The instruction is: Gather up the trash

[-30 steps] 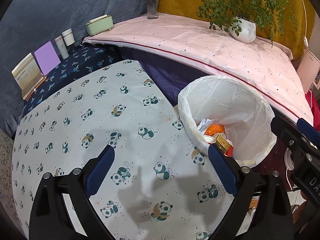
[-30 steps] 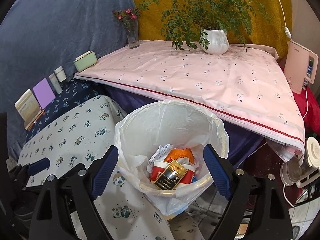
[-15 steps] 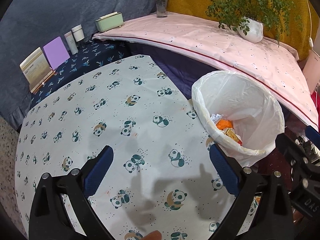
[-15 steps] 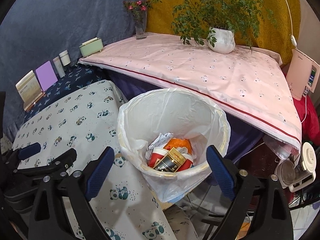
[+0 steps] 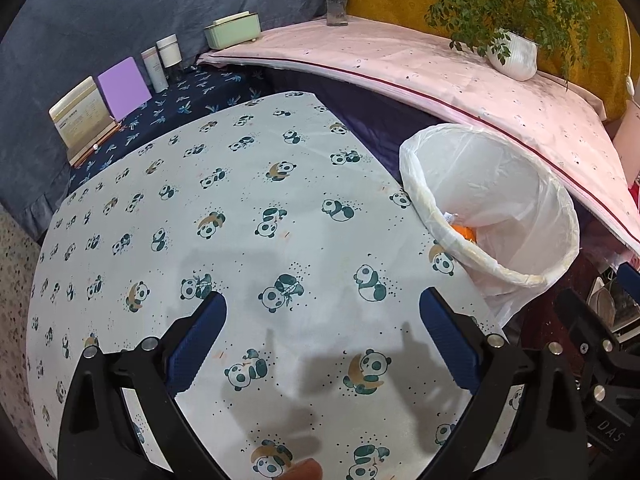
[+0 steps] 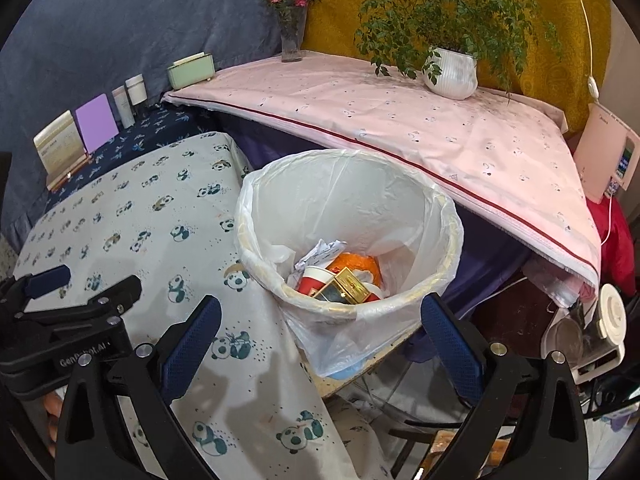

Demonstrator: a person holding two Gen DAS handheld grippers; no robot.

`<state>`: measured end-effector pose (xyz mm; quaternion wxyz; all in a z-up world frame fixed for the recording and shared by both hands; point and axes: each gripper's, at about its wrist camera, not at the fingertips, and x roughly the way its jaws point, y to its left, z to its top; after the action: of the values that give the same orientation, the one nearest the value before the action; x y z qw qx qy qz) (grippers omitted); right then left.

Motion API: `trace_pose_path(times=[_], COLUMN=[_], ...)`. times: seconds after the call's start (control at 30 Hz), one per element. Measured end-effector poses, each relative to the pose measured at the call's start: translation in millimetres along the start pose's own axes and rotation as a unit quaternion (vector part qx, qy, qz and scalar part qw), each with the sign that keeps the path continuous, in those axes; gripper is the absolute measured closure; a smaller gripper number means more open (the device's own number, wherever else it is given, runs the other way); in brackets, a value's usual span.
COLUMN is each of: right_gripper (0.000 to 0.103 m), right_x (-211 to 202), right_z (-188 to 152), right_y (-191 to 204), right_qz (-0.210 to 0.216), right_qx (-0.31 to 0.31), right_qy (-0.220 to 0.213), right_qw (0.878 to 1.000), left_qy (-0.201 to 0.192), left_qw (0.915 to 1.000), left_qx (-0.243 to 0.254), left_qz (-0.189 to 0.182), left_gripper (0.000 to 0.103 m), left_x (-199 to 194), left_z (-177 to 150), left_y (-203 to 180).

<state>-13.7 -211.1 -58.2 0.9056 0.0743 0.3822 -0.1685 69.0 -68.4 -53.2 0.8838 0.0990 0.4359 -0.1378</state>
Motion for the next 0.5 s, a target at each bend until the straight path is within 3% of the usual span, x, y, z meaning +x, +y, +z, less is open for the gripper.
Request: trace_pose_path(times=[0.5], right_gripper=[0.007], right_x=[-11.4], right_z=[-17.3], right_y=[-2.0], right_qz=[-0.010], right_qx=[-0.012], right_qy=[0.004], right_qw=[1.000], left_qy=[0.005], left_qw=[0.9999], left_qx=[0.004], left_qz=[0.010], left_gripper=[0.010], left_x=[-1.6], left_z=[-12.7], left_y=[-5.9])
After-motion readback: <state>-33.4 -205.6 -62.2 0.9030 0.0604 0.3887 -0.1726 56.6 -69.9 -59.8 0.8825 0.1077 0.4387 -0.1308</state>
